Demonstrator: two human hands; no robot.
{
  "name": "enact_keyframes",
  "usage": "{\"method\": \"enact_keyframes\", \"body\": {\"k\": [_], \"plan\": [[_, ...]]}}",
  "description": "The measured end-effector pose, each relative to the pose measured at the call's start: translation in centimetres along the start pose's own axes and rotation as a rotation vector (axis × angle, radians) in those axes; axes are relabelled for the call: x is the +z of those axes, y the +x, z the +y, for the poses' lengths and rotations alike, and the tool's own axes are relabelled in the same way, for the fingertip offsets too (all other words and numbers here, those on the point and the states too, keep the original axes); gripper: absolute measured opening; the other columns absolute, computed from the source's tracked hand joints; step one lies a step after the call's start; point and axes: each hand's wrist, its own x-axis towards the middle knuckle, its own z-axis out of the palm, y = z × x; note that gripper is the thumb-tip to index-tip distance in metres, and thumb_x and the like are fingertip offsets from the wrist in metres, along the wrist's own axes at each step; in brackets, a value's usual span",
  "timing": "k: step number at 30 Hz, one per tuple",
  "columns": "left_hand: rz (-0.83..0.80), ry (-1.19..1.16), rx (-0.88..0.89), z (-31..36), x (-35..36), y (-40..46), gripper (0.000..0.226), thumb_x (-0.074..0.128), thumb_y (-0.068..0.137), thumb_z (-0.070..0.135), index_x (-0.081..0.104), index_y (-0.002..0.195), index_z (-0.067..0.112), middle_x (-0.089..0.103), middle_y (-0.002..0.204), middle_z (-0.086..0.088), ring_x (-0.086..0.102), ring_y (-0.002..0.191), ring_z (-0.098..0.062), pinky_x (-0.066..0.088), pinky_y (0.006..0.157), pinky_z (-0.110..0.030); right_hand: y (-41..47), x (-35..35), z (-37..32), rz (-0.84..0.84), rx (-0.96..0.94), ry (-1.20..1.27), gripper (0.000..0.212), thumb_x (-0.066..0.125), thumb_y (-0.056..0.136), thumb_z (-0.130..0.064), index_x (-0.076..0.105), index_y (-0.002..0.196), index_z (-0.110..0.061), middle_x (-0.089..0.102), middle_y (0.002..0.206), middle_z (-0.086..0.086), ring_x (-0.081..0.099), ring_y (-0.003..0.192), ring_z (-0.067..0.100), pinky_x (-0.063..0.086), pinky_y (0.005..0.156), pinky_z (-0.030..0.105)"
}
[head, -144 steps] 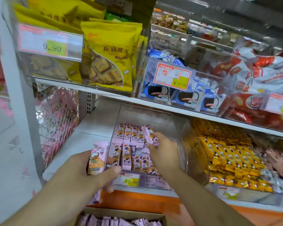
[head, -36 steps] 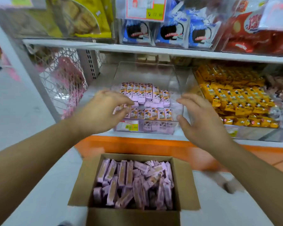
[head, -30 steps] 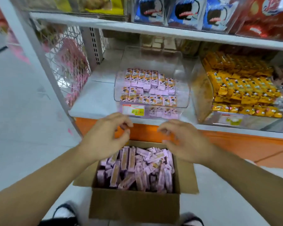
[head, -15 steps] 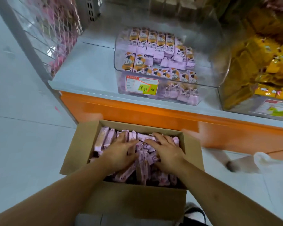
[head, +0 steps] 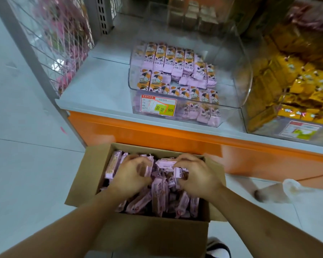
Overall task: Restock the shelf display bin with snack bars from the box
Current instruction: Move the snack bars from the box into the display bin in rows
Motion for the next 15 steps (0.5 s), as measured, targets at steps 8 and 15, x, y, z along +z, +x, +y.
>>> {"method": "enact_keyframes", "body": {"k": [8, 15], "plan": [[-0.03, -0.636, -0.167, 4.5, -5.2, -3.9, 0.032, 0.073, 0.082, 0.003, 0.073, 0.104, 0.026, 0.073, 0.099, 0.009, 0.068, 0.091, -0.009, 0.055, 0.076, -0.025, -2.1, -6.5, -2.5, -0.02, 0.096, 0.284, 0.034, 0.087, 0.077, -0.031, 0.072, 0.105, -0.042, 0.056, 0.129, -0.023, 0.062, 0.113, 0.004, 0.054, 0.103, 0.034], [-0.287, -1.008, -0.235, 10.3, -11.1, -9.1, 0.072, 0.06, 0.044, -0.001, 0.058, 0.113, -0.023, 0.058, 0.112, -0.027, 0.053, 0.1, -0.039, 0.051, 0.083, -0.045, -8.3, -15.2, -8.1, 0.113, 0.061, 0.673, 0.024, 0.091, 0.08, -0.014, 0.082, 0.097, -0.028, 0.078, 0.105, -0.01, 0.075, 0.097, 0.021, 0.062, 0.083, 0.031]]}}
